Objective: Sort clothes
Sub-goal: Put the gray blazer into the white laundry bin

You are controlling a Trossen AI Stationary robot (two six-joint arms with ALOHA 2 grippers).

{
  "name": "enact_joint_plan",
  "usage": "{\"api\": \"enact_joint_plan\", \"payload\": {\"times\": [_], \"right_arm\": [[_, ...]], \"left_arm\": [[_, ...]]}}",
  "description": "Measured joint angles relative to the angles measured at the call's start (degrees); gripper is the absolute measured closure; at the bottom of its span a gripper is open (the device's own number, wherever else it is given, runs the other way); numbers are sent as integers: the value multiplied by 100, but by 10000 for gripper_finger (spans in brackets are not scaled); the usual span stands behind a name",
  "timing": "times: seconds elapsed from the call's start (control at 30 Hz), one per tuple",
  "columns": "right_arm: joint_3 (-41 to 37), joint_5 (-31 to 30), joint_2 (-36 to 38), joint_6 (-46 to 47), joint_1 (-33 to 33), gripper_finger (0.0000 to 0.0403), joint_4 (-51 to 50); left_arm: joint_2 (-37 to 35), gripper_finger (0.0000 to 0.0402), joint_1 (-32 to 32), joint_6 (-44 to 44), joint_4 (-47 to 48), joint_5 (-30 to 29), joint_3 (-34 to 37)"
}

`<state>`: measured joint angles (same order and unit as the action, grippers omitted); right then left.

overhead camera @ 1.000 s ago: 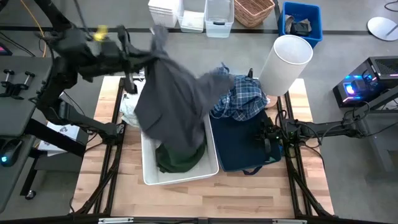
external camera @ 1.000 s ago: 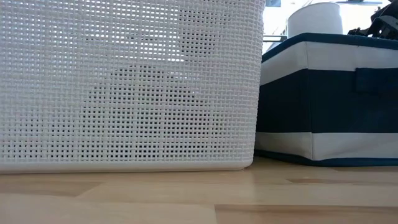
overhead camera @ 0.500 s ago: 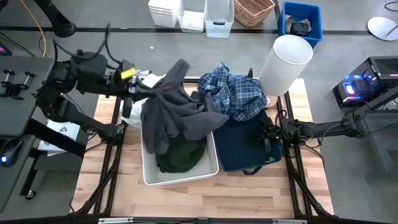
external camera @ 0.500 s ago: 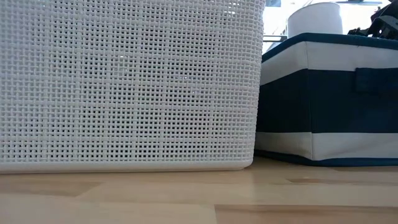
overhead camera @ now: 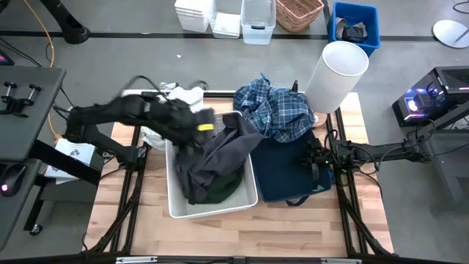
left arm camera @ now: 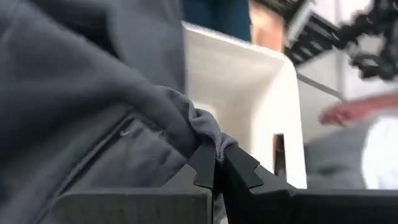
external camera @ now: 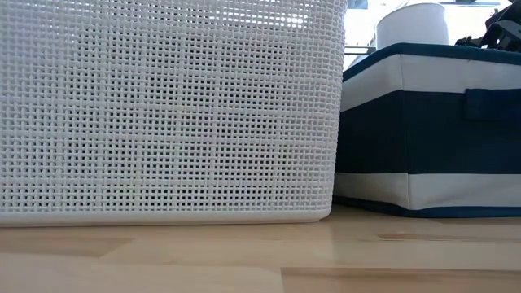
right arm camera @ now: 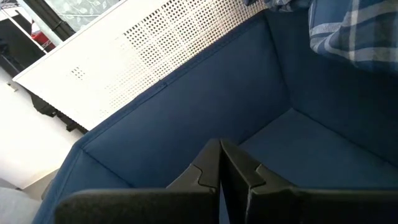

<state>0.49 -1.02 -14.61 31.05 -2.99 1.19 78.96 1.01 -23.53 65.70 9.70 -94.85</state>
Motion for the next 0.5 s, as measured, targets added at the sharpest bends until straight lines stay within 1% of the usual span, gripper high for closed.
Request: {"api": "enact_joint_plan", "payload": {"times": [0.07, 0.13, 0.23, 0.33, 0.43, 0.5], "right_arm": [[-2, 0, 2, 0, 1, 402, 2], [0, -2, 0, 0, 1, 402, 0], [1, -1, 1, 0, -1, 402, 1], [1, -2, 0, 0, 1, 402, 2], [1, -2, 0, 0, -1, 402, 2], [-1, 0, 0, 0, -1, 402, 0]], "left_arm": [[132, 401, -48, 3, -107, 393, 404], [260, 401, -107, 11, 13, 591, 823], [428, 401, -153, 11, 38, 631, 1530], [606, 401, -223, -26, -245, 639, 2313], [834, 401, -296, -454, -725, 676, 3049], [979, 401, -327, -729, -1021, 805, 3406]]}}
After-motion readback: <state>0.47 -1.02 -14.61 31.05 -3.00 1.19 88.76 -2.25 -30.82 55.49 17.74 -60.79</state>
